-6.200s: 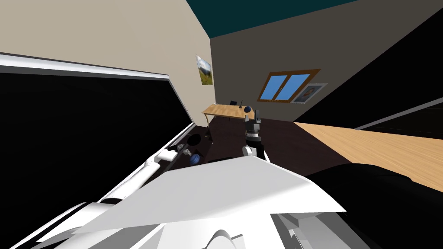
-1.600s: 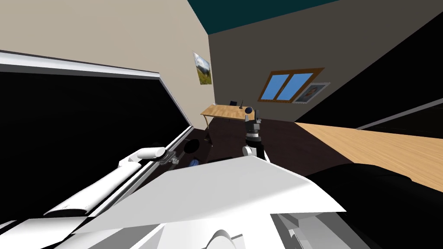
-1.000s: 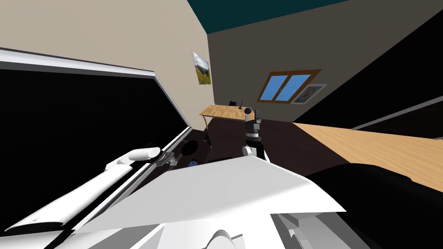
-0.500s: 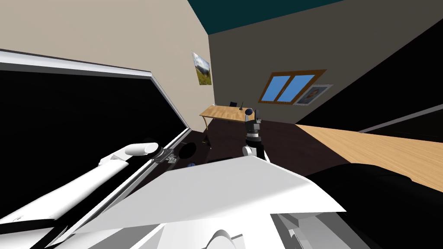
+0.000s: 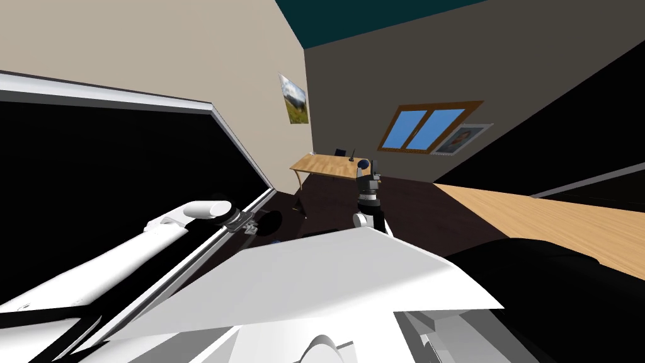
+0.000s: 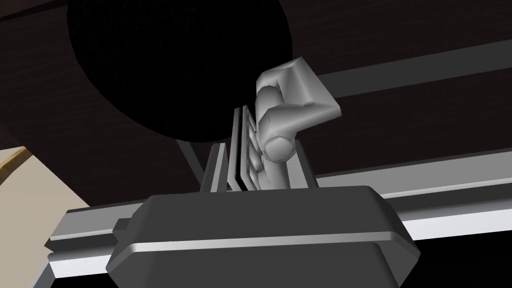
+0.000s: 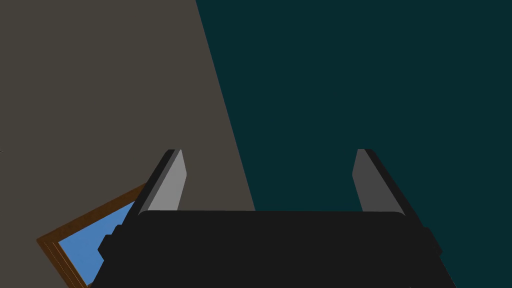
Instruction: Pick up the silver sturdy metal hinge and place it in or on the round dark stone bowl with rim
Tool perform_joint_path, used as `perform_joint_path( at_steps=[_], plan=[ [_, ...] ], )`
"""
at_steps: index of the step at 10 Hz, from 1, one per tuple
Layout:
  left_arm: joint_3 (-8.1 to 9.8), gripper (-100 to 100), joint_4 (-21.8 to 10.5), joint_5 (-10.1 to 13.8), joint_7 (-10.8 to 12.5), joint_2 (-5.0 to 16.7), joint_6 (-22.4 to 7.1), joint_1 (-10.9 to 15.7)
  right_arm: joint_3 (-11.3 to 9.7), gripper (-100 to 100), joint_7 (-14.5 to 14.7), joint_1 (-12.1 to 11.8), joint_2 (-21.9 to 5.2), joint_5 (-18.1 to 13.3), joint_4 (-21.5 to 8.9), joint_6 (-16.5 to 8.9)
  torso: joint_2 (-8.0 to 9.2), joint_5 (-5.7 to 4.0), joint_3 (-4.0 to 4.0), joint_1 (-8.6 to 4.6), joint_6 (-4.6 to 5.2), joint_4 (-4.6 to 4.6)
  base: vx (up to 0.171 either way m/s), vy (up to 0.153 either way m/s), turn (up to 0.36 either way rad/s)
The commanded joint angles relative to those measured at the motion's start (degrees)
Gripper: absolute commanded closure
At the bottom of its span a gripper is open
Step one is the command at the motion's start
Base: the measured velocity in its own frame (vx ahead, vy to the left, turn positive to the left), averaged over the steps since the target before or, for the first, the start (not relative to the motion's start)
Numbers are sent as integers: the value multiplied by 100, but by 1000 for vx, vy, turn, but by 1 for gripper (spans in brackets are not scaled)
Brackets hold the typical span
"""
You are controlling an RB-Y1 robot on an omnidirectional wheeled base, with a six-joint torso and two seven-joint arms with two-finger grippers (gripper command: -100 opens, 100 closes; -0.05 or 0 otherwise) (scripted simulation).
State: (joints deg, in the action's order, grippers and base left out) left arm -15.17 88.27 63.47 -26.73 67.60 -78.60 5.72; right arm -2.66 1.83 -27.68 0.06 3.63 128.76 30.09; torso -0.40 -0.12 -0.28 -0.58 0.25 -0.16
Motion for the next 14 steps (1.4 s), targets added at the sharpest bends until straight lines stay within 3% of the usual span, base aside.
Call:
perform_joint_path(
  at_steps=[1, 6, 7, 8, 12, 13, 14],
  plan=[
    [-39, 100, 137, 64, 170, 50, -204, 143, 0, 0, 0, 0, 0, 0, 0, 0, 0, 0, 0, 0, 0, 0, 59, -67, 33],
    [-156, 100, 478, 237, 624, 181, -741, 580, 0, 0, 0, 0, 0, 0, 0, 0, 10, -4, 5, -4, -7, 2, 49, -65, 32],
    [-137, 100, 441, 222, 545, 168, -654, 511, 0, 0, 0, 0, 0, 0, 0, 0, 11, -5, 6, -3, -11, 2, 22, -27, 5],
    [-137, -100, 452, 229, 561, 171, -676, 520, 0, 0, 0, 1, 0, 0, 0, 0, 18, -1, 9, 11, -14, 2, 4, -6, -3],
    [-137, -100, 452, 228, 558, 170, -674, 520, 0, 0, 0, 1, -1, 0, 0, 0, 30, 3, 16, 27, -16, 5, 0, 0, 0],
    [-137, 0, 452, 228, 558, 170, -674, 520, 0, 0, 0, 1, -1, 0, 0, 0, 30, 3, 17, 27, -16, 5, 0, 0, 0],
    [86, -100, 166, -58, 542, -116, -643, 807, 0, 0, 0, 1, -1, 0, 0, 0, 30, 3, 17, 27, -16, 5, -94, 113, -226]
  ],
)
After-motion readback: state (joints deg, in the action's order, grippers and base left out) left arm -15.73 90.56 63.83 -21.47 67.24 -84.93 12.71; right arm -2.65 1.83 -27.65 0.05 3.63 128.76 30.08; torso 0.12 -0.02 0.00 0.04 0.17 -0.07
